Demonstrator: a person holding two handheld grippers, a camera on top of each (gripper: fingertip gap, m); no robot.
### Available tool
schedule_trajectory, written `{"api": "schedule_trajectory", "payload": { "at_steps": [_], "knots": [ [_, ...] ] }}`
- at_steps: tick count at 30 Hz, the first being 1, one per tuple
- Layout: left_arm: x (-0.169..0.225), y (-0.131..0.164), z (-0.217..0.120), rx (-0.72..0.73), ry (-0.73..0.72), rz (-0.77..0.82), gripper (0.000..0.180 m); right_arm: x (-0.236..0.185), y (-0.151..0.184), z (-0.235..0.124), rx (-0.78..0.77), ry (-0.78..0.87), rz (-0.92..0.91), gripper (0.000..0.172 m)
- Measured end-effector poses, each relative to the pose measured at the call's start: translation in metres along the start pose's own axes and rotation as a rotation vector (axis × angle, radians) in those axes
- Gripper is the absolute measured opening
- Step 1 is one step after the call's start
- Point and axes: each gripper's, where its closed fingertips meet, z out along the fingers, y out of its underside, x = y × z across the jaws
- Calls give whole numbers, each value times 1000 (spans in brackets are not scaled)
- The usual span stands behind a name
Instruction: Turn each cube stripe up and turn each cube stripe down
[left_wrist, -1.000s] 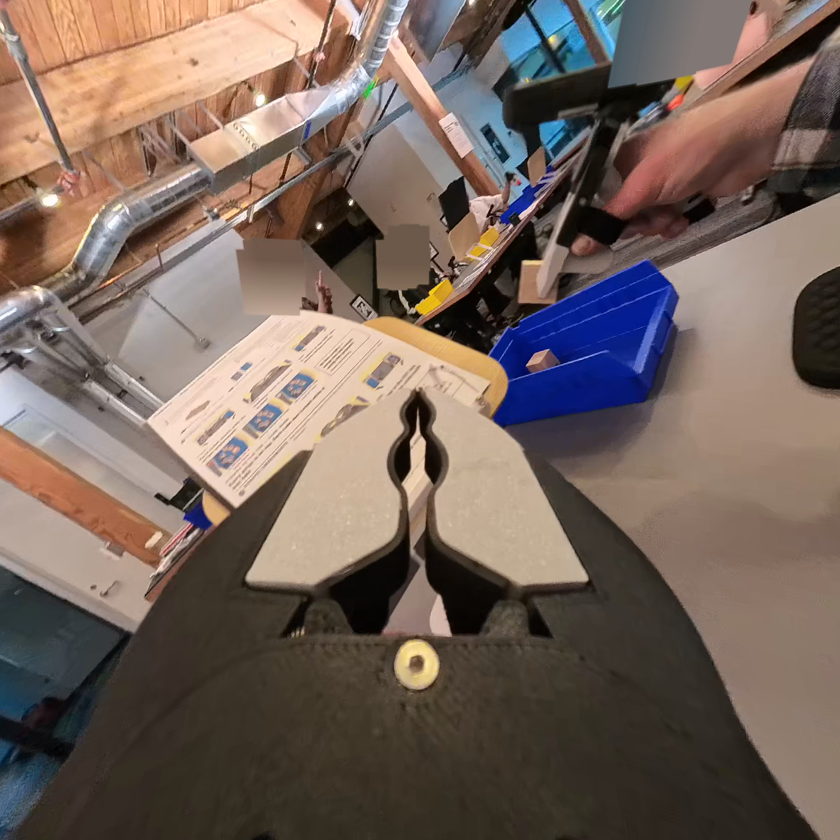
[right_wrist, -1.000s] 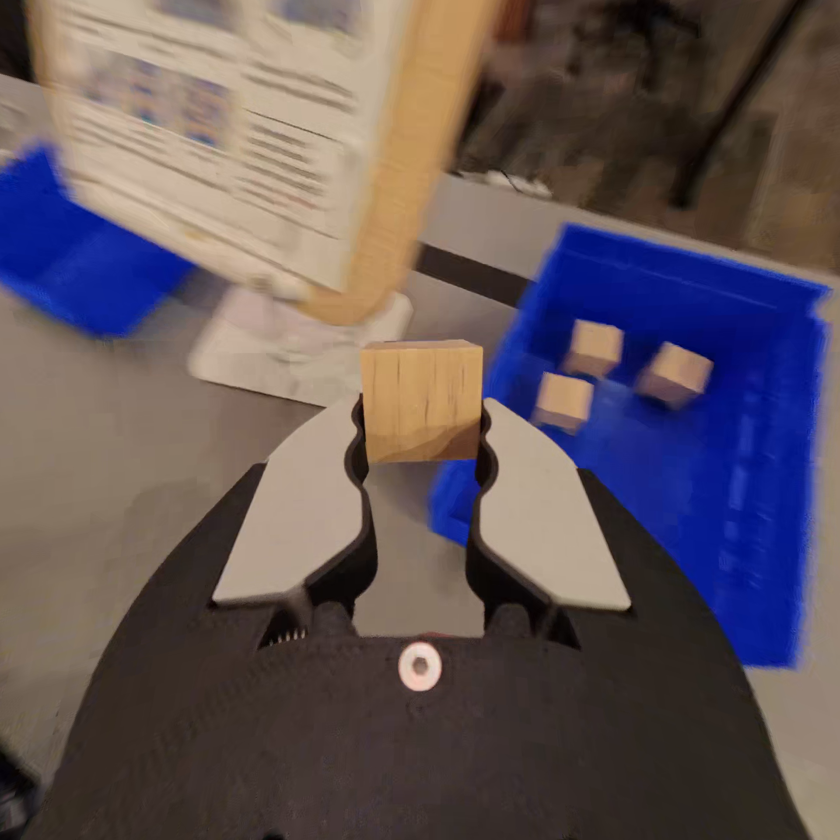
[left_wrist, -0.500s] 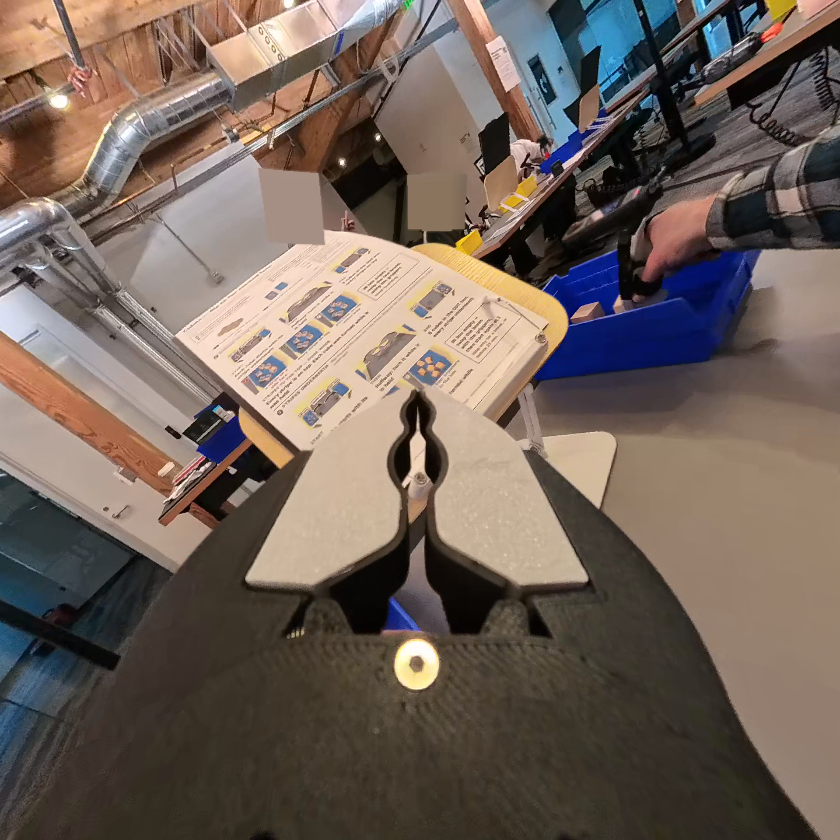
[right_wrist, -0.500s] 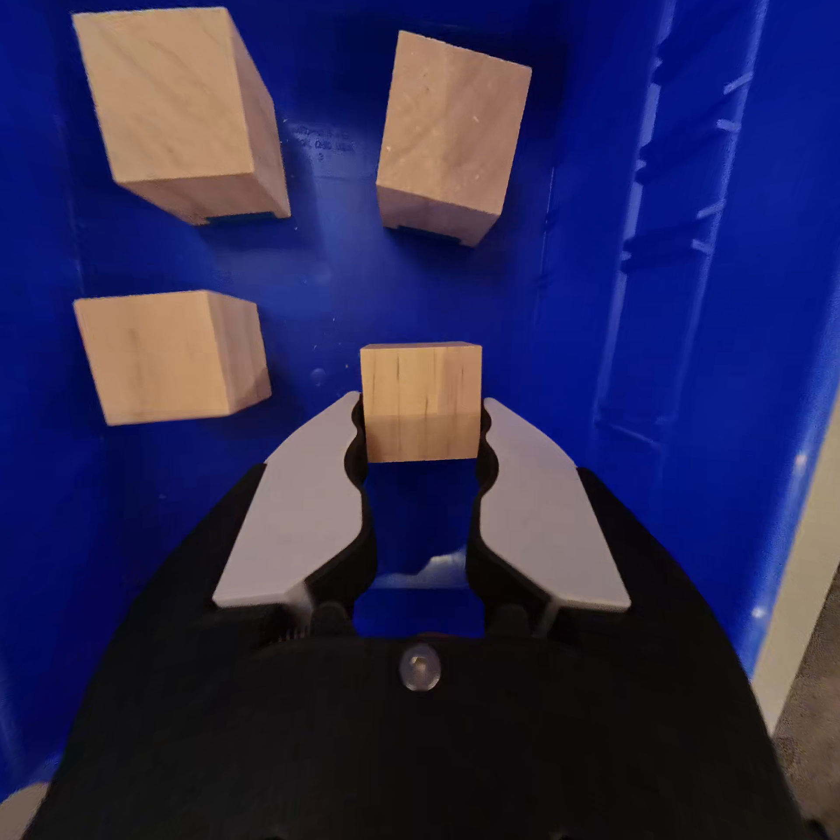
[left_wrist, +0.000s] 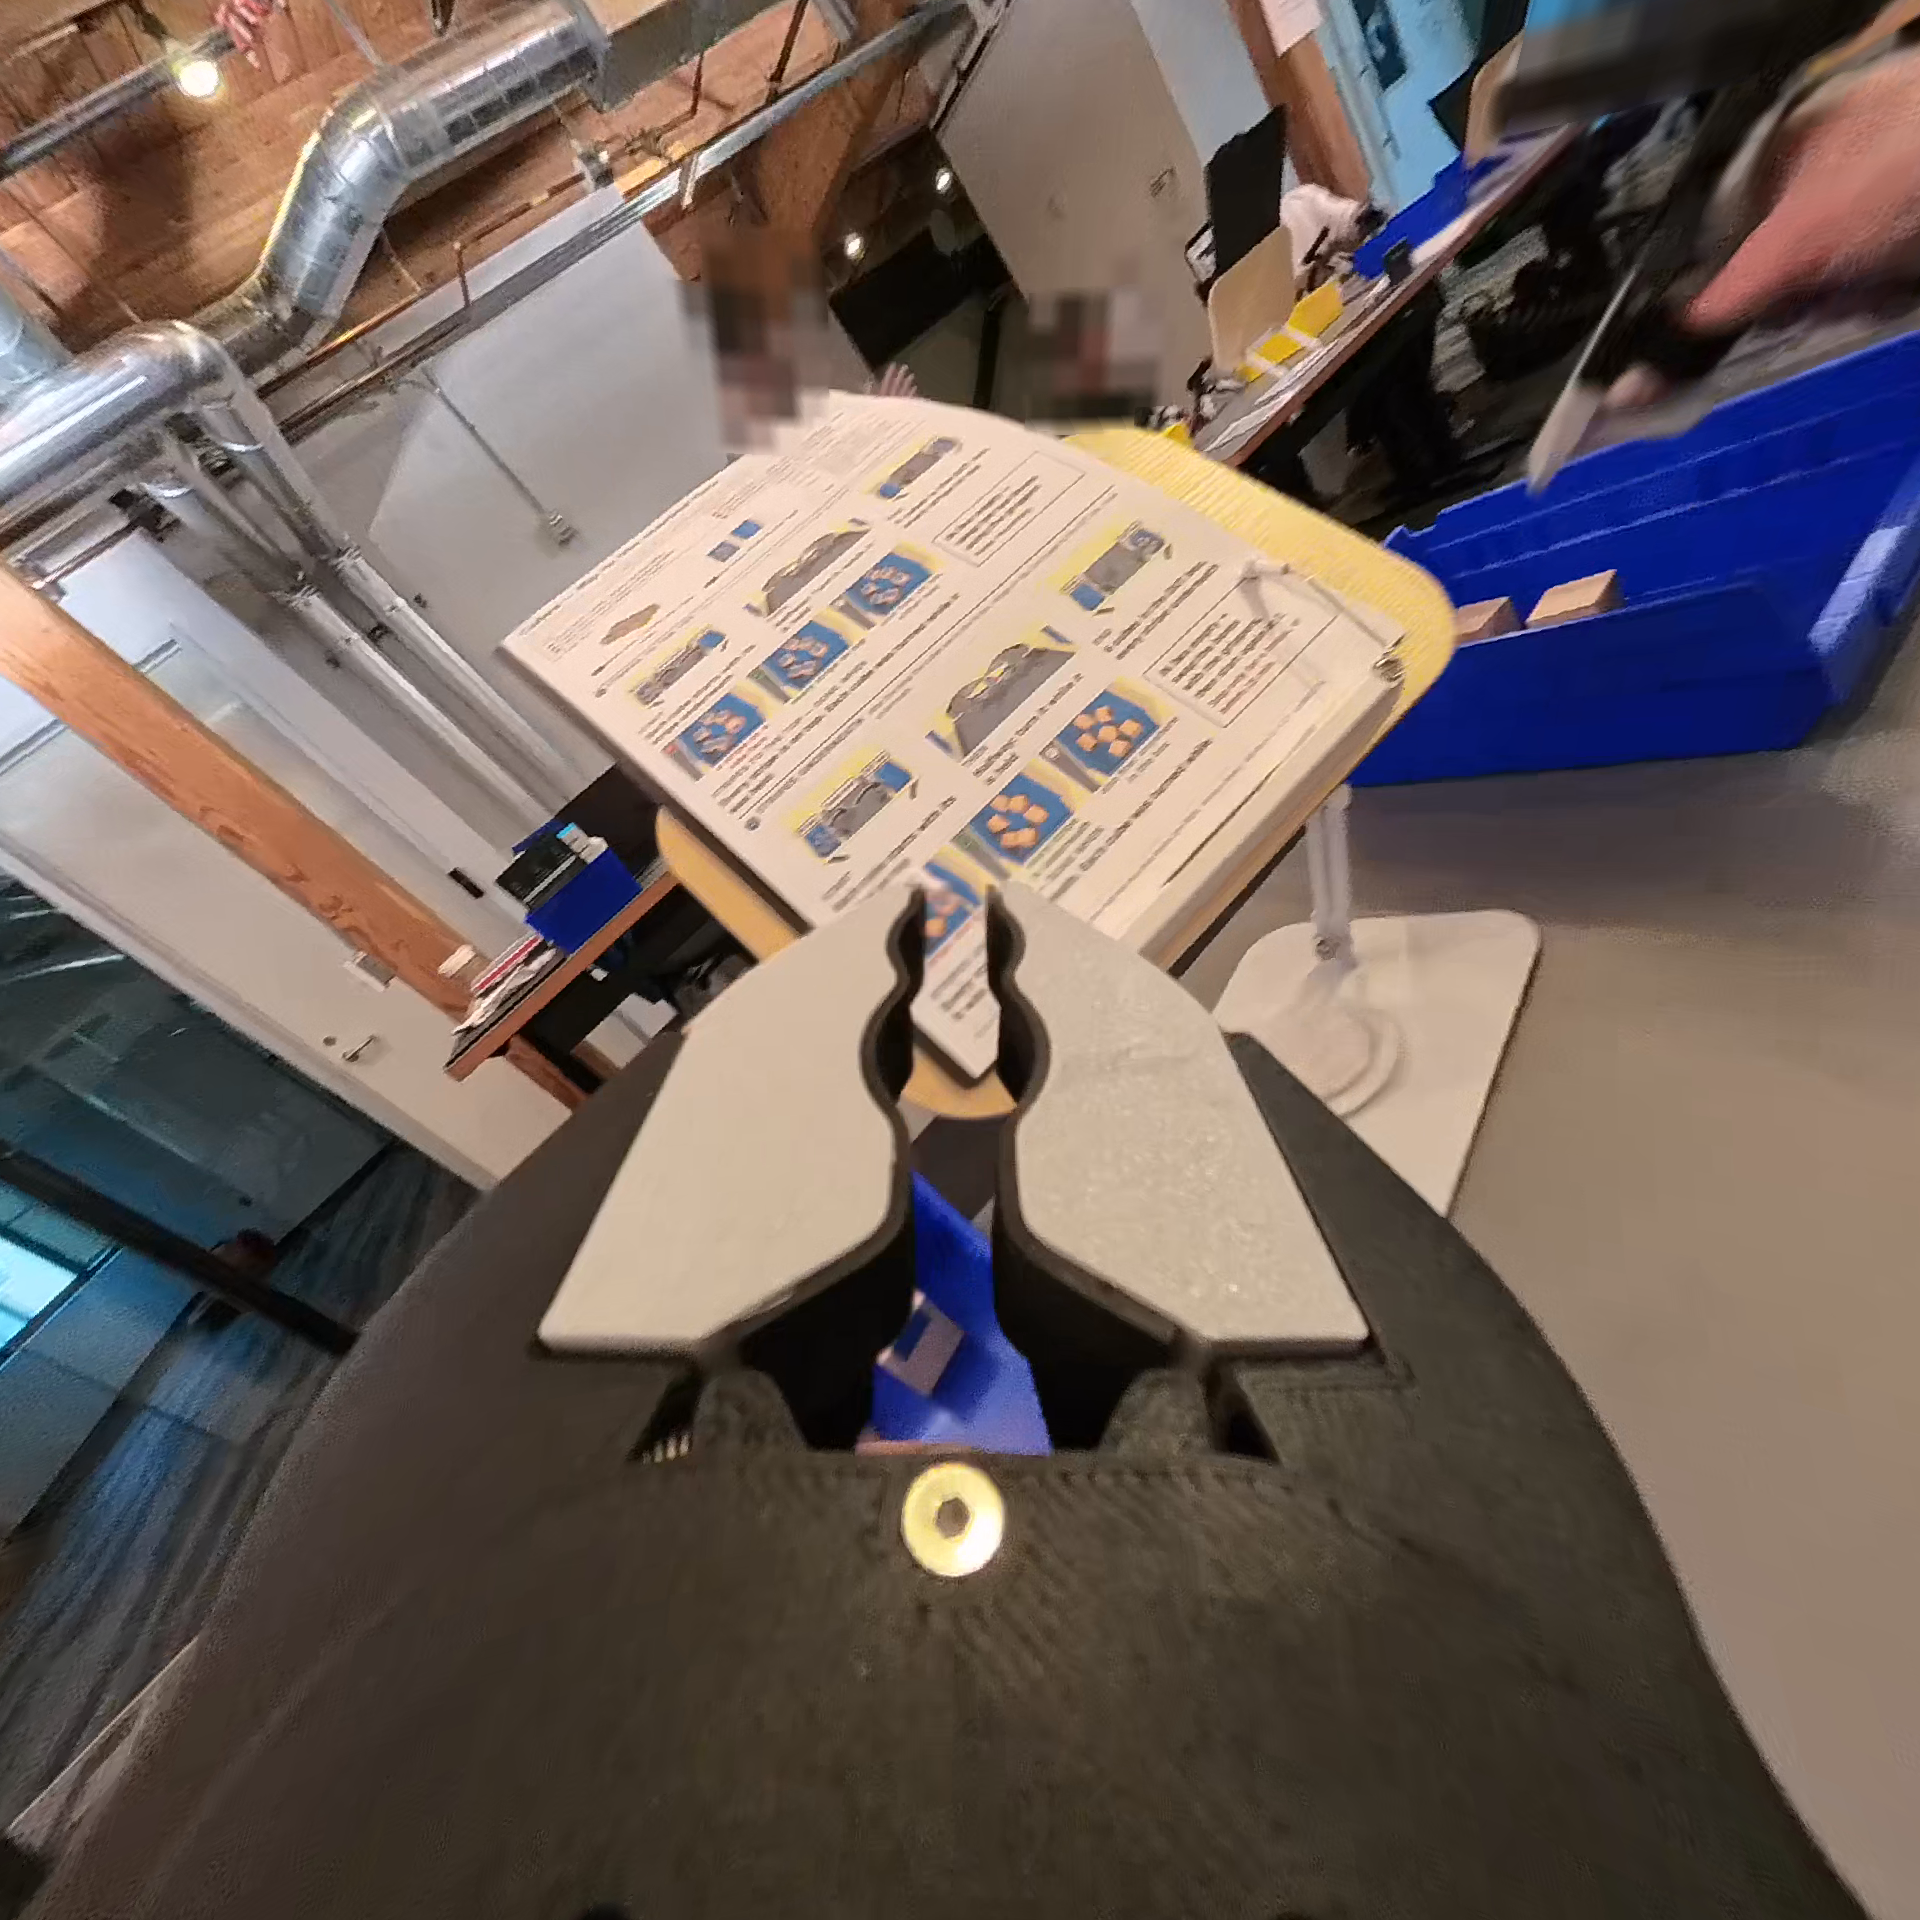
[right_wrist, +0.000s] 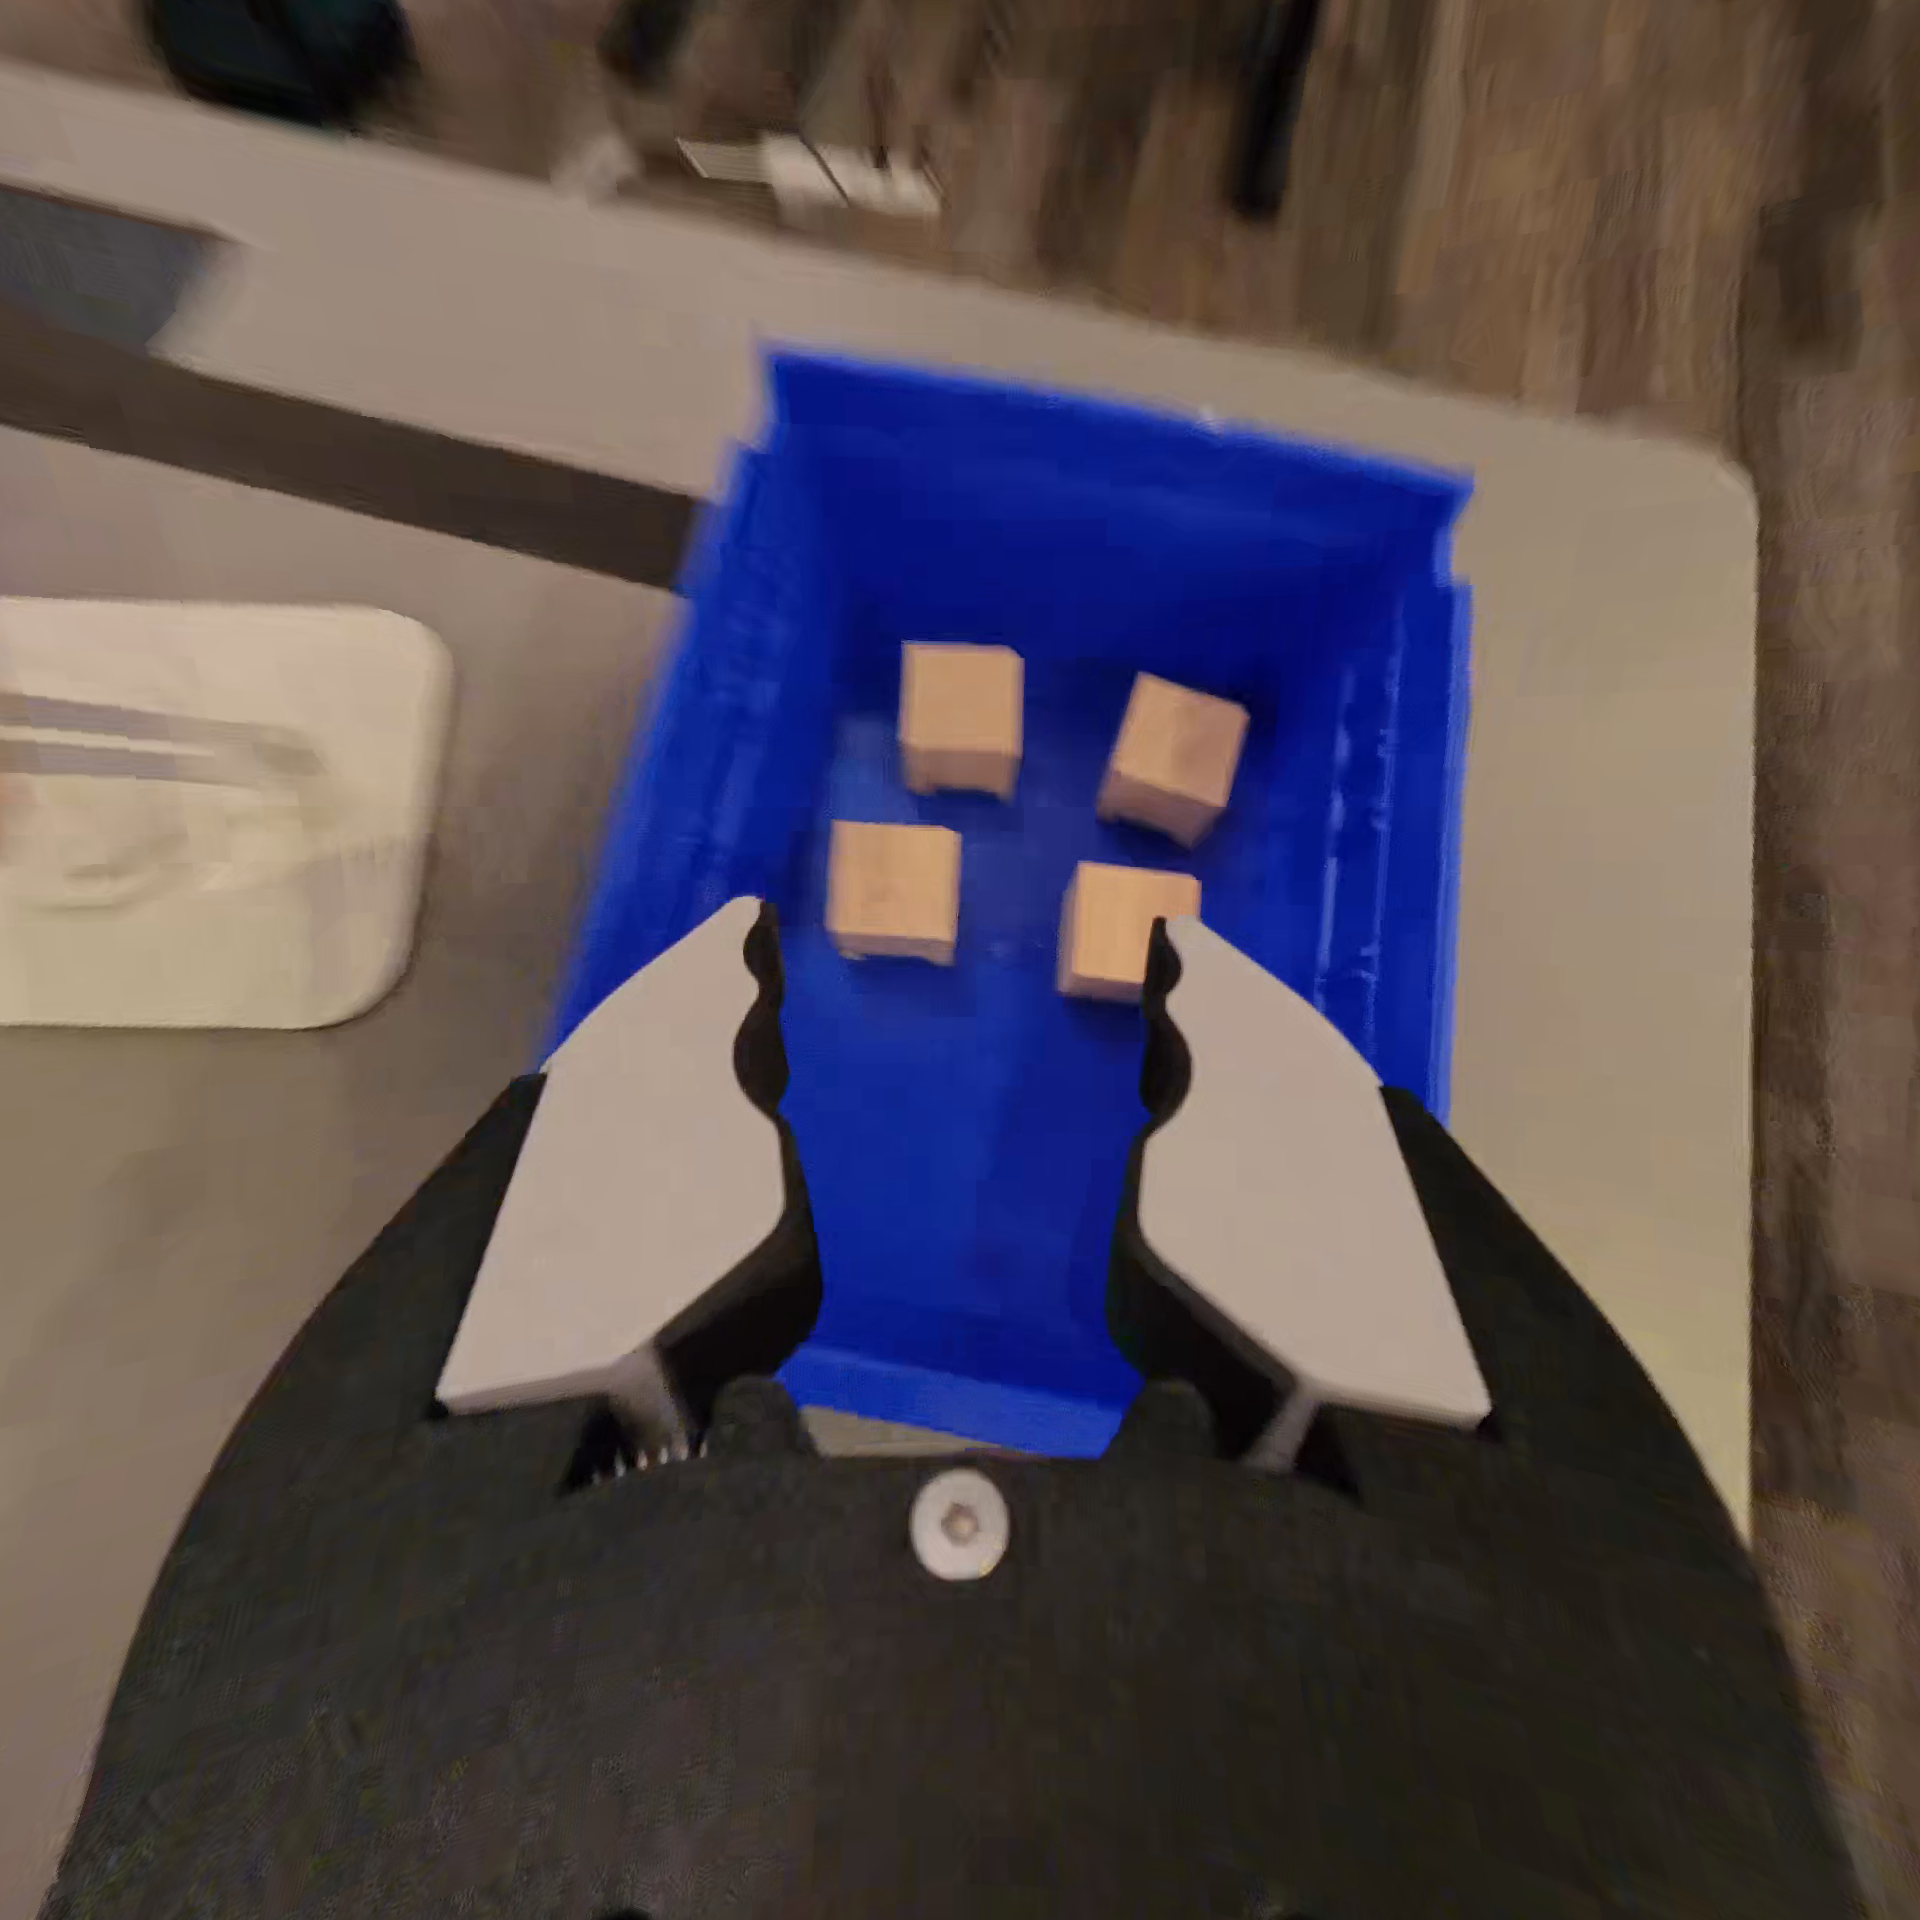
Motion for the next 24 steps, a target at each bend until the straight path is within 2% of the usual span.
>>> {"api": "schedule_trajectory", "payload": {
  "at_steps": [4, 5, 7, 9, 13, 16, 18, 22, 24],
  "knots": [
    [-28, 31, -4, -152, -68, 57, 29, -59, -9, -62, 156, -117, -119, 64],
    [-35, 42, -5, -196, -86, 74, 36, -74, -5, -73, 174, -149, -137, 64],
    [-45, 68, -6, -272, -85, 94, 38, -104, 4, -91, 210, -224, -171, 63],
    [-55, 102, -3, -358, -60, 59, 45, -132, 15, -106, 238, -307, -194, 63],
    [-76, 173, 15, -526, 20, 15, 50, -174, 40, -119, 237, -431, -229, 63],
    [-78, 227, 37, -694, 144, 142, 60, -195, 51, -126, 247, -496, -229, 63],
    [-71, 255, 56, -755, 258, 125, 63, -203, 56, -126, 242, -514, -232, 63],
    [-81, 306, 85, -930, 357, 173, 69, -214, 60, -124, 238, -548, -221, 63],
    [-89, 337, 89, -1083, 401, 246, 70, -218, 60, -124, 242, -570, -208, 62]
  ]
}}
